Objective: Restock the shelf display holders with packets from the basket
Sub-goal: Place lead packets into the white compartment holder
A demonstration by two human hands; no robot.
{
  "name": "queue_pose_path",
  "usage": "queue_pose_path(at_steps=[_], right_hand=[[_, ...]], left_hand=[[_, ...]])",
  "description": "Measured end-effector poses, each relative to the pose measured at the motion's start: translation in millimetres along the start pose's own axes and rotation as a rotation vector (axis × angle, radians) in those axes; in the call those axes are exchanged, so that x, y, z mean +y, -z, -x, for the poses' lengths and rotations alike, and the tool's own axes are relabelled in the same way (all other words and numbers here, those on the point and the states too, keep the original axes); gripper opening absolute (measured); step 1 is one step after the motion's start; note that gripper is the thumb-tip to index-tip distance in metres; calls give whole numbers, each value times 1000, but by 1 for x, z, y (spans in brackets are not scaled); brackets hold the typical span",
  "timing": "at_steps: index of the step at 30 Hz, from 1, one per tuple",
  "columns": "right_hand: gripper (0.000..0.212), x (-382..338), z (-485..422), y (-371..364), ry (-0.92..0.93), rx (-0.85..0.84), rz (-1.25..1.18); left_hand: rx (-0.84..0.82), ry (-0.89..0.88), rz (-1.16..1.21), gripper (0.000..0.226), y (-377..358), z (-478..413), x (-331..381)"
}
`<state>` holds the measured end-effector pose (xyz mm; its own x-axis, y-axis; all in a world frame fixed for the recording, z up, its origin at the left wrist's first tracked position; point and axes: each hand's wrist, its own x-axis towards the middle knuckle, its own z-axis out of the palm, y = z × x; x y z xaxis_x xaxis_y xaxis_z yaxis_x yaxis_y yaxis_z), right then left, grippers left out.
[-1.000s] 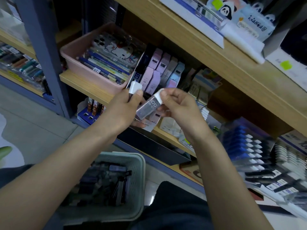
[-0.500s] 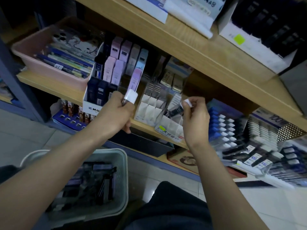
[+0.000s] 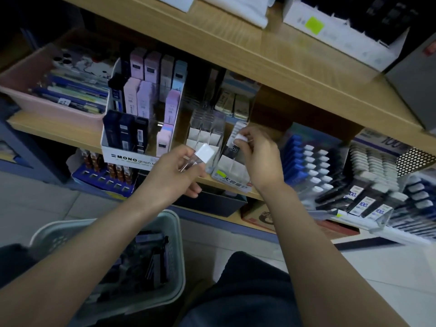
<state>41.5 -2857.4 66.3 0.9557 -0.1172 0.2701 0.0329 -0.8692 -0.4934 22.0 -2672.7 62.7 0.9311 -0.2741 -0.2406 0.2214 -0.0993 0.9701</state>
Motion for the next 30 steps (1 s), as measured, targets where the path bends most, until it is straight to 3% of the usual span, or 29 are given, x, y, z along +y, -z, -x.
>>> queue_pose_path(at_steps=[3,7,11,15,17,20,23,26,28,30], right_hand=[[18,3,-2,-7,-63,-75,73],[24,-5,-7,-7,-87,-25,107],[13,-18,-4,-4,-84,10,-7],[30,-37,10,3,-186,-313,-356],[19,-41,19,3,-191,-459,-451],[9,-44,26,7,-217,-497,-604],[11,-42,23,19,-233,-398,-663],[11,-27,14,32,-235,-4,-619],[7,-14,9,38,-190,227,-500],[6,-5,7,39,-154,282,-420]], left_hand=[[-3,-13,-39,9,0,2,0],[20,-6,-71,11,1,1,-4],[28,-7,-82,24,2,-1,-7],[22,-97,-92,24,4,-1,-10],[40,-130,-106,21,4,-1,-11],[84,-183,-148,23,1,-1,-14],[137,-261,-267,22,-4,-2,-12],[165,-375,-410,22,-11,-6,-10],[115,-465,-551,28,-17,-8,-12],[-4,-560,-705,34,-23,-11,-19]])
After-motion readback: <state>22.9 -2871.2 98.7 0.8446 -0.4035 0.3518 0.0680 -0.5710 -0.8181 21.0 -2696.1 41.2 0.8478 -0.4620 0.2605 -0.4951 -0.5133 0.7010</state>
